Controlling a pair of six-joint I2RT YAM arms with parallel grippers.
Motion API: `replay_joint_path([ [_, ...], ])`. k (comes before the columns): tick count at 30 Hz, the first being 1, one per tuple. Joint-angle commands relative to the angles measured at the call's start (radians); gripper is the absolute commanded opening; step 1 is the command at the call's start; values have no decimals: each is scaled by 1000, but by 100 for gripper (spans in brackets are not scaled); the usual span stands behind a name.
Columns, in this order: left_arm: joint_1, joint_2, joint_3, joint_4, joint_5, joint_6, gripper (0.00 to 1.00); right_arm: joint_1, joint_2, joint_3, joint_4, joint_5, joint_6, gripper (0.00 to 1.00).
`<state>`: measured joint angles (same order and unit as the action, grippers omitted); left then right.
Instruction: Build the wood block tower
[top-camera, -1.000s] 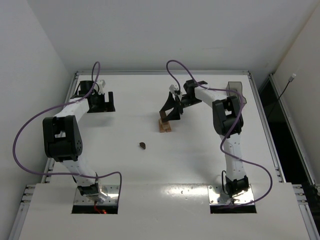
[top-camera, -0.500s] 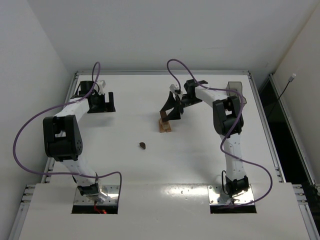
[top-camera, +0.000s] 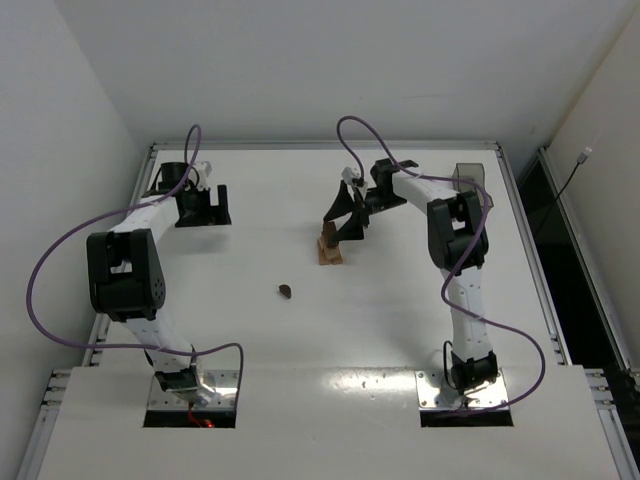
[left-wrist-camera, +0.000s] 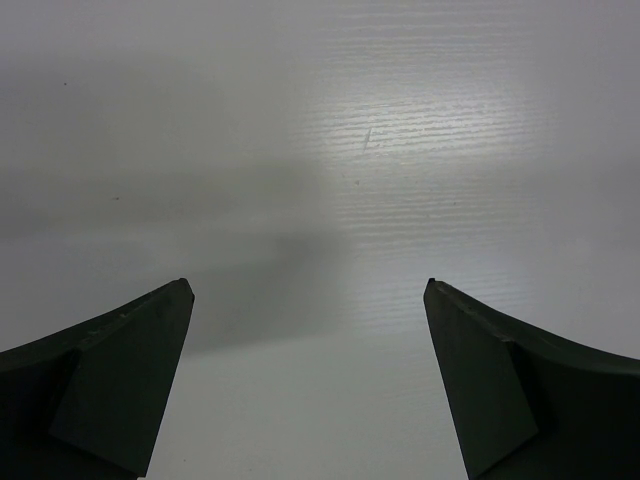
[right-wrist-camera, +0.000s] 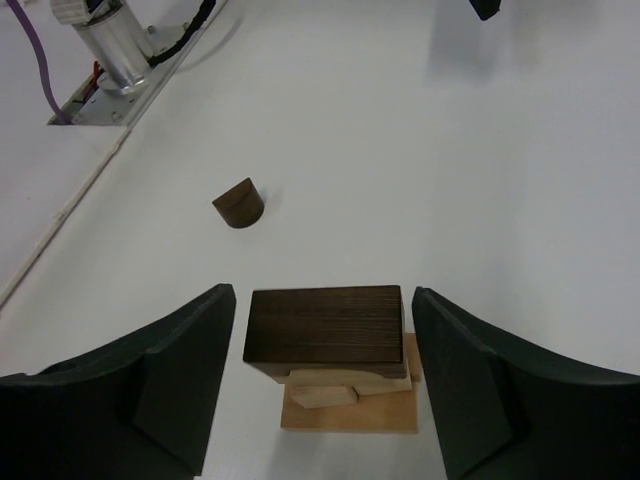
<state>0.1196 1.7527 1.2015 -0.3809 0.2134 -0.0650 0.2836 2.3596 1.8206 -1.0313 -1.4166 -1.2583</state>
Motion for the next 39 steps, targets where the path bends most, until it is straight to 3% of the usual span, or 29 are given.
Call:
replay_joint_path([
  [1, 11, -1, 44, 5, 11, -12, 100, -4, 15, 46, -3, -180, -35, 70],
  [2, 11, -1, 44, 5, 11, -12, 100, -4, 15, 46, -12, -180, -35, 74],
  [9, 11, -1, 44, 5, 11, -12, 100, -4, 24, 66, -21, -180, -35, 71],
  [11, 11, -1, 44, 5, 11, -12, 100, -4, 24, 57, -21, -180, -35, 77],
  [18, 11, -1, 35, 5, 11, -12, 100, -4, -25, 11, 11, -180, -55, 84],
  [31, 2, 8, 35, 5, 11, -12, 100, 25, -109, 111, -52, -180, -66, 84],
  [33, 2, 8, 35, 5, 11, -12, 100, 25, -128, 143, -84, -180, -66, 79],
  [36, 2, -1, 35, 5, 11, -12, 100, 25, -181, 152, -139, -180, -66, 47],
  [37, 2, -10, 35, 5, 11, -12, 100, 16, -204, 152, -201, -180, -66, 28],
  [39, 2, -19, 35, 16, 11, -12, 100, 2, -214, 152, -294, -157, -66, 12],
])
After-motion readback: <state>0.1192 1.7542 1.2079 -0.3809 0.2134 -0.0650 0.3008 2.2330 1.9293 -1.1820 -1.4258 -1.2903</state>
